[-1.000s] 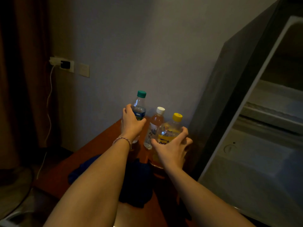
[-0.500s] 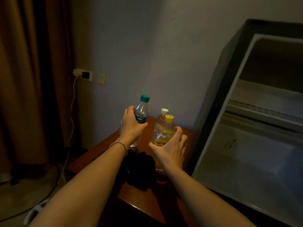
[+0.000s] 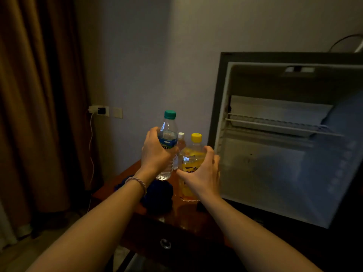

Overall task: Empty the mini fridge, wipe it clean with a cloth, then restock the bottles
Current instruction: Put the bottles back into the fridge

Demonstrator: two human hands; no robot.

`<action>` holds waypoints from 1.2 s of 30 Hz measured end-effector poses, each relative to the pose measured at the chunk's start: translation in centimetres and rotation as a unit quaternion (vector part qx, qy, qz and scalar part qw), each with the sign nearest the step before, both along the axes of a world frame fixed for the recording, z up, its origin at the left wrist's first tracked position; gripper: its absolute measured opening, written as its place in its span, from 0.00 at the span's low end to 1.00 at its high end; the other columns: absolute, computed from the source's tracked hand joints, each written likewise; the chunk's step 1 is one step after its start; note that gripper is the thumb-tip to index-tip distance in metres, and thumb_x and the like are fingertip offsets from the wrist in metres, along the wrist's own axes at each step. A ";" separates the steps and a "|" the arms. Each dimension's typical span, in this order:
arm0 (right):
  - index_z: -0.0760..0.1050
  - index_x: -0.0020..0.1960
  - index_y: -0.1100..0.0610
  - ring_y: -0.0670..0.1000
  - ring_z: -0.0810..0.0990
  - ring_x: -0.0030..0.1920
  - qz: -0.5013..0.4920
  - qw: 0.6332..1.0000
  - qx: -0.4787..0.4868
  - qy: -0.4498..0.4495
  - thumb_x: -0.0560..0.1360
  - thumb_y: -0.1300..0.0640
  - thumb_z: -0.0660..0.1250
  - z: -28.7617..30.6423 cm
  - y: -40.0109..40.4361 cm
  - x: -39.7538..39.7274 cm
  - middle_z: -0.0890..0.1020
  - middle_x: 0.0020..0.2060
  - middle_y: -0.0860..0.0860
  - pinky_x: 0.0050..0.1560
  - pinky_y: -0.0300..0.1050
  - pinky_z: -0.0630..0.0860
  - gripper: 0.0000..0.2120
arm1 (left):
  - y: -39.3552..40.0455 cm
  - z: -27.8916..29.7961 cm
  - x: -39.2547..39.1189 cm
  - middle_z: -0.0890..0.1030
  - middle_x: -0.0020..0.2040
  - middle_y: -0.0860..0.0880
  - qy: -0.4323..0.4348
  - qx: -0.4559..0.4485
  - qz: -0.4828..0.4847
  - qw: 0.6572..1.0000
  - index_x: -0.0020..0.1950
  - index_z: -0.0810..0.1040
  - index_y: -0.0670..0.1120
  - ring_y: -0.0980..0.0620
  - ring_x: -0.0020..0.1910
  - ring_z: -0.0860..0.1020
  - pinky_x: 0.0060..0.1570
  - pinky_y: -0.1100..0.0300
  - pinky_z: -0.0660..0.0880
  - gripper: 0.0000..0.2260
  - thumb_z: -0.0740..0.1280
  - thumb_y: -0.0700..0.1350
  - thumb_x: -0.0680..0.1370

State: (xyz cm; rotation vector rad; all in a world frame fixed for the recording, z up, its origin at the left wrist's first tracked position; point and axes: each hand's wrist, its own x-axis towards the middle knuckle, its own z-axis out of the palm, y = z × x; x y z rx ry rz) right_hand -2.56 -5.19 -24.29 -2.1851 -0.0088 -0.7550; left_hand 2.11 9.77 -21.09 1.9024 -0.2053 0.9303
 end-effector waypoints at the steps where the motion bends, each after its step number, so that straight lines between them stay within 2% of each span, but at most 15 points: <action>1: 0.52 0.74 0.46 0.54 0.70 0.64 -0.001 1.000 0.010 0.001 0.59 0.39 0.80 0.1 -0.8 -0.7 0.66 0.65 0.50 0.58 0.52 0.76 0.54 | -1.0 0.1 -0.8 0.78 0.55 0.49 -0.001 0.003 -0.004 1.000 0.60 0.72 0.49 0.50 0.49 0.80 0.46 0.55 0.80 0.27 0.80 0.53 0.68; 8: 0.51 0.78 0.54 0.57 0.66 0.71 -0.060 0.995 0.071 0.020 0.60 0.44 0.82 0.3 -7.8 -4.0 0.63 0.73 0.54 0.64 0.55 0.72 0.57 | -8.2 -1.4 -4.1 0.78 0.50 0.53 0.010 0.021 -0.055 0.998 0.55 0.71 0.54 0.54 0.46 0.80 0.44 0.50 0.81 0.24 0.79 0.58 0.67; 11: 0.54 0.76 0.54 0.57 0.68 0.70 -0.094 0.993 0.075 0.016 0.59 0.43 0.82 0.4 -11.4 -4.4 0.66 0.70 0.54 0.63 0.55 0.73 0.56 | -11.4 -1.3 -4.7 0.78 0.50 0.54 0.027 0.028 -0.085 0.996 0.55 0.72 0.52 0.58 0.45 0.79 0.40 0.63 0.79 0.23 0.79 0.55 0.68; 12: 0.55 0.76 0.54 0.57 0.68 0.70 -0.102 0.992 0.076 0.014 0.58 0.44 0.82 0.5 -12.5 -4.4 0.66 0.70 0.54 0.63 0.54 0.73 0.55 | -12.3 -1.2 -4.7 0.78 0.50 0.54 0.030 0.028 -0.092 0.995 0.56 0.72 0.52 0.58 0.45 0.79 0.40 0.64 0.78 0.23 0.80 0.54 0.68; 15: 0.57 0.76 0.53 0.57 0.68 0.69 -0.118 0.990 0.082 0.005 0.58 0.44 0.83 0.9 -15.8 -4.2 0.68 0.68 0.54 0.63 0.53 0.72 0.54 | -15.1 -0.9 -4.1 0.78 0.52 0.54 0.037 0.030 -0.108 0.993 0.57 0.71 0.54 0.56 0.48 0.80 0.46 0.55 0.82 0.24 0.79 0.54 0.67; 19: 0.61 0.73 0.52 0.61 0.72 0.65 -0.140 0.988 0.065 -0.029 0.57 0.42 0.83 1.0 -19.0 -3.3 0.70 0.64 0.56 0.59 0.54 0.74 0.52 | -18.3 -0.4 -2.9 0.79 0.53 0.51 0.059 0.020 -0.111 0.992 0.57 0.73 0.50 0.52 0.49 0.81 0.48 0.53 0.81 0.24 0.80 0.53 0.67; 23: 0.56 0.75 0.49 0.61 0.70 0.67 -0.155 0.986 0.063 -0.007 0.58 0.40 0.81 0.7 -21.0 -1.5 0.68 0.68 0.56 0.59 0.55 0.74 0.54 | -20.6 -0.5 -1.1 0.79 0.52 0.53 0.095 -0.011 -0.135 0.986 0.59 0.72 0.52 0.54 0.49 0.80 0.44 0.64 0.75 0.24 0.80 0.49 0.68; 24: 0.54 0.76 0.48 0.61 0.69 0.68 -0.153 0.986 0.069 0.001 0.59 0.40 0.81 0.7 -21.3 -1.0 0.67 0.71 0.55 0.61 0.56 0.74 0.55 | -21.0 -0.7 -0.5 0.78 0.53 0.54 0.107 -0.023 -0.138 0.984 0.59 0.71 0.53 0.54 0.50 0.79 0.44 0.65 0.74 0.24 0.80 0.48 0.69; 27: 0.51 0.78 0.47 0.60 0.69 0.69 -0.126 0.989 0.083 0.005 0.61 0.41 0.81 0.4 -22.0 0.5 0.64 0.73 0.54 0.63 0.56 0.73 0.56 | -22.0 -1.6 1.2 0.79 0.58 0.49 0.127 -0.042 -0.127 0.983 0.59 0.72 0.51 0.49 0.55 0.79 0.51 0.59 0.75 0.24 0.80 0.44 0.69; 32: 0.53 0.78 0.52 0.57 0.64 0.72 -0.096 0.988 0.121 -0.018 0.59 0.42 0.82 -1.6 -22.1 3.0 0.64 0.71 0.55 0.70 0.54 0.66 0.57 | -23.4 -3.1 3.2 0.79 0.60 0.46 0.114 -0.035 -0.108 0.987 0.62 0.74 0.45 0.47 0.59 0.78 0.56 0.55 0.75 0.24 0.80 0.43 0.69; 36: 0.53 0.78 0.49 0.57 0.64 0.72 -0.092 0.986 0.140 -0.012 0.58 0.41 0.82 -2.1 -22.0 4.8 0.64 0.72 0.55 0.69 0.55 0.66 0.58 | -24.7 -3.1 4.4 0.78 0.64 0.46 0.115 -0.060 -0.113 0.985 0.65 0.73 0.46 0.47 0.64 0.77 0.61 0.55 0.73 0.26 0.79 0.42 0.70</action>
